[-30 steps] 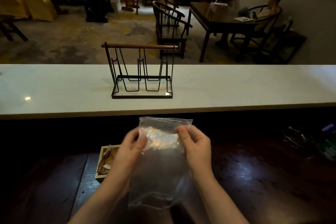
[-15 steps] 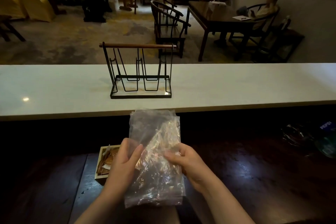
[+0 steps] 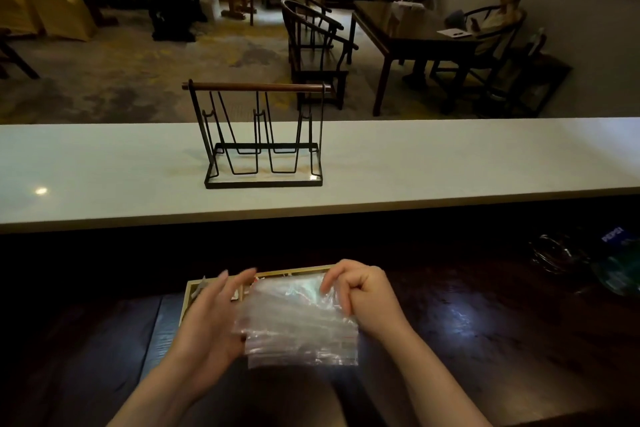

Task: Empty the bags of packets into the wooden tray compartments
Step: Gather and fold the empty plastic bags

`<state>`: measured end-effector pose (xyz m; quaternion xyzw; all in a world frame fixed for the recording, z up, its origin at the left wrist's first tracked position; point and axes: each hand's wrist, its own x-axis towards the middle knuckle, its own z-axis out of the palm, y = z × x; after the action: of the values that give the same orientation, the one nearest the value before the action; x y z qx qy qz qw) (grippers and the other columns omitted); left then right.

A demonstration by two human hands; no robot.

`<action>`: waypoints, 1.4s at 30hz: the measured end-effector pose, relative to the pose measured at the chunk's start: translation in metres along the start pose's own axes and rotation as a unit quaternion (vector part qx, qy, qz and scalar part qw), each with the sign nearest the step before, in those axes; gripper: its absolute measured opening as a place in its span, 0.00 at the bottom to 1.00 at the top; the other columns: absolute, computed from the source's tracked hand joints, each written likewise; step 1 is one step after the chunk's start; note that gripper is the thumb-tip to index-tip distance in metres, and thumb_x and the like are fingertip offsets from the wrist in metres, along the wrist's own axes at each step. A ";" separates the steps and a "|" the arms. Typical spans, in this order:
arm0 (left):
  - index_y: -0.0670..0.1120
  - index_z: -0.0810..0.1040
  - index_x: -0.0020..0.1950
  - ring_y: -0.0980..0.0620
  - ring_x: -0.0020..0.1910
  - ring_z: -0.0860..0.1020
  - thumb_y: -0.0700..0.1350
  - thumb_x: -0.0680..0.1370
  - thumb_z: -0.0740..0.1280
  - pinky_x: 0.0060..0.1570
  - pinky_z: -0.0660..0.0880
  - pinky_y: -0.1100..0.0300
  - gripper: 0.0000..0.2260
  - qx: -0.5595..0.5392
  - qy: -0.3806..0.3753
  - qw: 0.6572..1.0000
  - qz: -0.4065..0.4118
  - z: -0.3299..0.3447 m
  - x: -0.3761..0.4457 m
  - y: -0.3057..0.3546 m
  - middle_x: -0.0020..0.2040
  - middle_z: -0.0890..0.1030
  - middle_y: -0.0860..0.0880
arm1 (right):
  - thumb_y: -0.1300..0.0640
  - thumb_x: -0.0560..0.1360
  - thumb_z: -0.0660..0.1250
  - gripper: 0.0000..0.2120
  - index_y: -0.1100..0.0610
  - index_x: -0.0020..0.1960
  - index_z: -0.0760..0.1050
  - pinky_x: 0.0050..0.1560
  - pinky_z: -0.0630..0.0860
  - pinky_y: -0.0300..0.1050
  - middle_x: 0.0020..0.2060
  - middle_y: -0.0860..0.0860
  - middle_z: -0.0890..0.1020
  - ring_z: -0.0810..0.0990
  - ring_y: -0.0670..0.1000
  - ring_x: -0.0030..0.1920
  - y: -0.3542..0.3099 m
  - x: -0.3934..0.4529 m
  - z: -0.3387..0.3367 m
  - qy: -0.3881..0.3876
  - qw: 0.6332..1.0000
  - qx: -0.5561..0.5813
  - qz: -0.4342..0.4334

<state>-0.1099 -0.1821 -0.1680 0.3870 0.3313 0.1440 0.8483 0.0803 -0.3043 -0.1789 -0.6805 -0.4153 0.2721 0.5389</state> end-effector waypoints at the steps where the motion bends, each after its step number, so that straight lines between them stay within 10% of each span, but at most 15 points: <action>1: 0.50 0.78 0.61 0.40 0.51 0.83 0.59 0.79 0.56 0.42 0.79 0.45 0.19 0.009 -0.024 0.999 -0.031 -0.001 0.000 -0.002 0.54 0.84 0.45 | 0.76 0.54 0.54 0.16 0.58 0.18 0.70 0.41 0.71 0.34 0.33 0.44 0.81 0.79 0.44 0.38 0.000 0.000 0.002 -0.007 0.999 -0.030 -0.034; 4: 0.51 0.71 0.67 0.39 0.54 0.82 0.55 0.68 0.75 0.46 0.79 0.43 0.30 0.108 -0.027 0.991 -0.077 -0.003 0.002 -0.014 0.59 0.81 0.42 | 0.76 0.55 0.55 0.16 0.58 0.20 0.70 0.41 0.69 0.31 0.34 0.43 0.81 0.79 0.42 0.39 -0.001 0.000 0.008 -0.041 0.992 -0.082 -0.086; 8: 0.46 0.73 0.63 0.48 0.30 0.79 0.46 0.73 0.70 0.20 0.70 0.63 0.19 0.182 -0.054 0.977 -0.097 0.000 -0.001 -0.017 0.42 0.84 0.43 | 0.77 0.58 0.56 0.21 0.52 0.20 0.70 0.44 0.71 0.32 0.35 0.46 0.82 0.80 0.43 0.41 -0.005 0.003 0.008 0.010 0.999 -0.007 -0.050; 13: 0.37 0.73 0.60 0.58 0.17 0.62 0.40 0.78 0.62 0.14 0.55 0.71 0.12 0.131 -0.002 0.991 -0.006 0.001 0.006 -0.026 0.25 0.72 0.47 | 0.61 0.76 0.64 0.07 0.55 0.53 0.77 0.40 0.76 0.40 0.52 0.54 0.83 0.80 0.49 0.44 -0.004 0.001 0.007 0.084 0.955 0.273 0.079; 18: 0.38 0.68 0.61 0.59 0.20 0.65 0.39 0.81 0.57 0.15 0.56 0.70 0.11 0.026 0.116 0.985 0.127 0.010 0.013 -0.028 0.34 0.72 0.44 | 0.43 0.70 0.67 0.32 0.54 0.69 0.64 0.50 0.77 0.48 0.60 0.52 0.79 0.82 0.53 0.53 0.006 -0.013 0.042 0.013 0.921 0.353 0.166; 22: 0.46 0.65 0.56 0.58 0.24 0.71 0.38 0.80 0.60 0.18 0.63 0.66 0.07 0.083 0.125 0.975 0.161 0.020 0.014 -0.033 0.42 0.75 0.41 | 0.42 0.67 0.73 0.34 0.50 0.67 0.66 0.59 0.74 0.49 0.62 0.52 0.79 0.79 0.53 0.60 0.001 -0.024 0.071 -0.063 0.931 0.324 0.159; 26: 0.51 0.64 0.63 0.54 0.27 0.76 0.36 0.77 0.65 0.24 0.71 0.62 0.19 0.220 0.096 0.956 0.168 0.018 0.012 -0.047 0.47 0.81 0.42 | 0.50 0.71 0.67 0.22 0.50 0.63 0.67 0.43 0.73 0.49 0.52 0.55 0.82 0.80 0.53 0.46 -0.006 -0.023 0.087 -0.025 0.941 0.281 0.187; 32: 0.43 0.73 0.57 0.50 0.24 0.73 0.35 0.75 0.67 0.21 0.69 0.60 0.11 0.254 0.113 0.941 0.194 0.004 0.013 -0.053 0.33 0.81 0.42 | 0.64 0.78 0.61 0.04 0.60 0.44 0.72 0.27 0.70 0.40 0.33 0.57 0.72 0.70 0.47 0.28 -0.003 -0.028 0.100 0.069 0.948 0.241 0.196; 42: 0.51 0.76 0.51 0.58 0.37 0.82 0.36 0.74 0.68 0.34 0.76 0.65 0.11 0.326 0.001 0.931 0.162 -0.006 0.013 -0.061 0.41 0.85 0.54 | 0.58 0.69 0.68 0.12 0.63 0.51 0.77 0.55 0.75 0.62 0.47 0.63 0.83 0.82 0.60 0.48 0.008 -0.057 0.109 0.197 0.917 0.262 0.229</action>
<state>-0.1055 -0.2125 -0.2230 0.6905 0.2941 0.1642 0.6402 -0.0357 -0.2979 -0.2206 -0.6314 -0.0472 0.3476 0.6916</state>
